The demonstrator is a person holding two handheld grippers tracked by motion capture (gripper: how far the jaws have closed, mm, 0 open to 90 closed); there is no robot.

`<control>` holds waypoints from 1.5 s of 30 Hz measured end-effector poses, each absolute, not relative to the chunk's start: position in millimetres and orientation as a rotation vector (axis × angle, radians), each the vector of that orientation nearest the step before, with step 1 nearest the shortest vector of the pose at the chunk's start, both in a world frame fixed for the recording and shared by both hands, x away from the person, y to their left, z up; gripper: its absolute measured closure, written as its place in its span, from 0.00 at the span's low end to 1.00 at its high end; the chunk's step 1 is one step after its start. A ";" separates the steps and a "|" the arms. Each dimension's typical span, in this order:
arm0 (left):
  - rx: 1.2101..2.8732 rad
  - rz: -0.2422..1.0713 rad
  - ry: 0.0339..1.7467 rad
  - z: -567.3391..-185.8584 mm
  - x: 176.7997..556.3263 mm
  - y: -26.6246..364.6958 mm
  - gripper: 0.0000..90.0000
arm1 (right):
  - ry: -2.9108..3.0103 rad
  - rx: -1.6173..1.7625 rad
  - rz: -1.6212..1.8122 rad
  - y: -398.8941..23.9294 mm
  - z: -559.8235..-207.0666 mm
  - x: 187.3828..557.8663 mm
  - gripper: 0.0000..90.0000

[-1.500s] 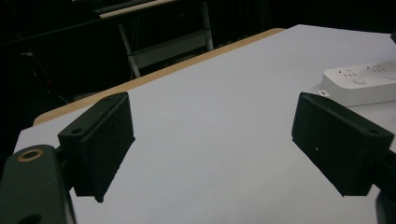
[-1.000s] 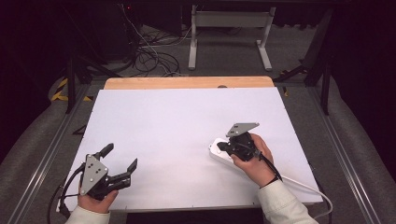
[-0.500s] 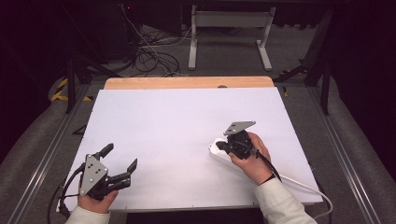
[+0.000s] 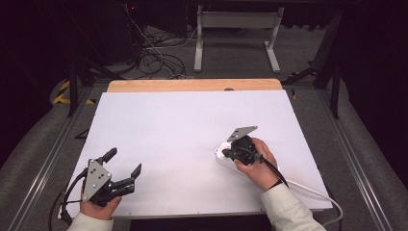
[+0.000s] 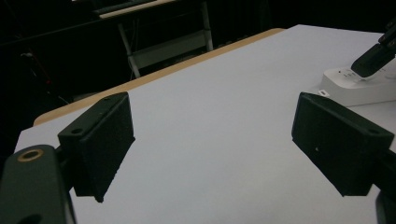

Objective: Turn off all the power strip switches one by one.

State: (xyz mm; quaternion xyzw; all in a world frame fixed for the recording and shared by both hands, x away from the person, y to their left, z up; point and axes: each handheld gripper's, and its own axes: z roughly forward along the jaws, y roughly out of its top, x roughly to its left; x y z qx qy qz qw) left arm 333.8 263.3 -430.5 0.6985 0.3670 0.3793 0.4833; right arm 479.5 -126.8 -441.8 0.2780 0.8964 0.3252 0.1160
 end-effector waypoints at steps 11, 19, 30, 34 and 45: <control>1.702 0.923 0.895 -430.6 334.0 263.4 0.15 | 2.628 0.818 0.927 -125.1 -445.6 480.9 1.00; 1.702 0.921 0.895 -430.5 333.7 263.4 0.15 | 2.636 0.835 0.935 -125.9 -446.9 481.9 1.00; 1.700 0.921 0.895 -430.5 333.8 263.6 0.15 | 2.632 0.834 0.929 -124.8 -448.6 480.9 1.00; 1.699 0.921 0.895 -430.4 333.5 263.2 0.15 | 2.625 0.834 0.921 -123.9 -448.6 480.4 1.00; 1.708 0.925 0.889 -430.5 334.1 263.1 0.15 | 2.619 0.843 0.921 -123.9 -449.0 479.9 1.00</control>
